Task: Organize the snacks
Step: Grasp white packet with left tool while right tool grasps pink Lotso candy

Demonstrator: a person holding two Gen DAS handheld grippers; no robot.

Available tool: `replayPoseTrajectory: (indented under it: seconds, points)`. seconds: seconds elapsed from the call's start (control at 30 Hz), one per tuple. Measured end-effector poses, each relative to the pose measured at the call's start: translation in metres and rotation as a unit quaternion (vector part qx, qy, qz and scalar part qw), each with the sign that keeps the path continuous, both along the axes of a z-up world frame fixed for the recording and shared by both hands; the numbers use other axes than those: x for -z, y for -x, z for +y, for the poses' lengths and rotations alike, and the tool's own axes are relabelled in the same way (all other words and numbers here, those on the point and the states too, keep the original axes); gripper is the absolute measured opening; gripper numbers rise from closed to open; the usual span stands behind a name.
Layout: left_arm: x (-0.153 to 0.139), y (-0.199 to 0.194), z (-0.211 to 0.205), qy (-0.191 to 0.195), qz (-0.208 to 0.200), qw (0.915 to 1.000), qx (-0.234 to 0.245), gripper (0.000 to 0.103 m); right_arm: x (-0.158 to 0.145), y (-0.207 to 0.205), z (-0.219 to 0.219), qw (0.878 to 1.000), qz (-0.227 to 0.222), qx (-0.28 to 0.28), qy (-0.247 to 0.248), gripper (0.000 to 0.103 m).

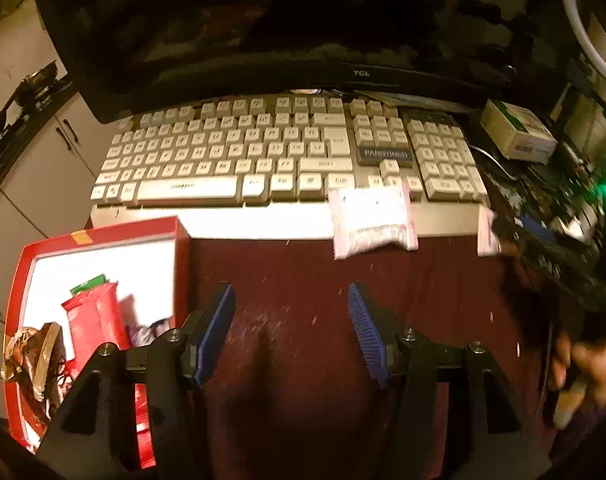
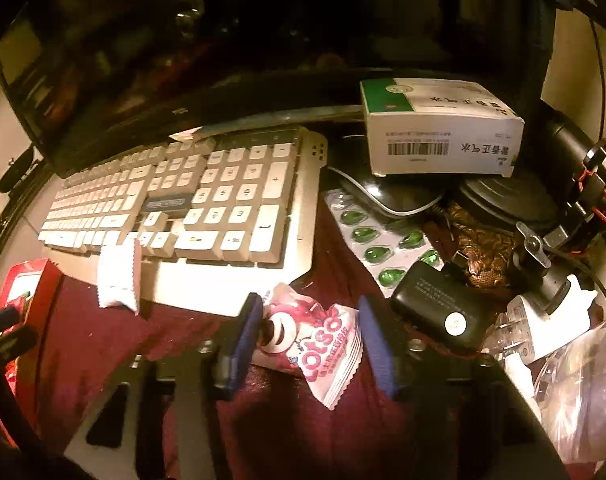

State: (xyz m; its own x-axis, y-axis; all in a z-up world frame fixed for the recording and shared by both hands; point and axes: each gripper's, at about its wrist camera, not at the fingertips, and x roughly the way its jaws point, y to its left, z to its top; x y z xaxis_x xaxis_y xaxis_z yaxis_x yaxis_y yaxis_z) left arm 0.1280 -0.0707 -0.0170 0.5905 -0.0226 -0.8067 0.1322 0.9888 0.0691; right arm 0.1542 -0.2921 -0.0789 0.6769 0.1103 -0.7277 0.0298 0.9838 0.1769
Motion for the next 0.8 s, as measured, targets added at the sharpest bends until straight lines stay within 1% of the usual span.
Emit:
replayPoseTrajectory:
  seconds: [0.13, 0.23, 0.3, 0.33, 0.37, 0.4, 0.43, 0.5, 0.6, 0.7, 0.8]
  points:
    - [0.003, -0.013, -0.020, -0.006, -0.016, 0.9996, -0.023, 0.058, 0.000, 0.003, 0.000, 1.000, 0.005, -0.008, -0.015, 0.038]
    - [0.005, -0.019, -0.033, -0.003, -0.023, 0.9991, -0.036, 0.058, 0.000, 0.006, -0.010, 0.996, 0.015, -0.024, -0.085, 0.036]
    - [0.007, -0.023, -0.040, 0.000, -0.028, 0.9988, -0.041, 0.058, 0.000, 0.009, -0.019, 0.993, 0.021, -0.024, -0.117, 0.036]
    - [0.009, -0.026, -0.046, -0.003, -0.029, 0.9988, -0.040, 0.060, 0.001, 0.010, -0.021, 0.991, 0.024, -0.025, -0.128, 0.036]
    - [0.011, -0.029, -0.050, -0.010, -0.031, 0.9986, -0.042, 0.066, 0.002, 0.011, -0.023, 0.990, 0.030, -0.026, -0.139, 0.036]
    - [0.012, -0.032, -0.053, -0.018, -0.036, 0.9979, -0.050, 0.068, 0.003, 0.011, -0.023, 0.989, 0.033, -0.025, -0.142, 0.036]
    - [0.013, -0.034, -0.054, -0.020, -0.041, 0.9974, -0.055, 0.068, 0.003, 0.011, -0.023, 0.989, 0.035, -0.025, -0.143, 0.036]
    - [0.015, -0.037, -0.057, -0.011, -0.046, 0.9974, -0.055, 0.068, 0.002, 0.012, -0.022, 0.990, 0.035, -0.025, -0.138, 0.036]
    - [0.022, -0.044, -0.060, -0.013, -0.035, 0.9977, -0.057, 0.072, 0.001, 0.013, -0.020, 0.990, 0.036, -0.024, -0.136, 0.037]
    - [0.027, -0.046, -0.066, 0.002, -0.026, 0.9987, -0.044, 0.072, 0.003, 0.011, -0.020, 0.989, 0.036, -0.026, -0.139, 0.039]
    - [0.032, -0.048, -0.071, -0.011, -0.027, 0.9989, -0.035, 0.072, 0.004, 0.009, -0.018, 0.990, 0.036, -0.026, -0.137, 0.039]
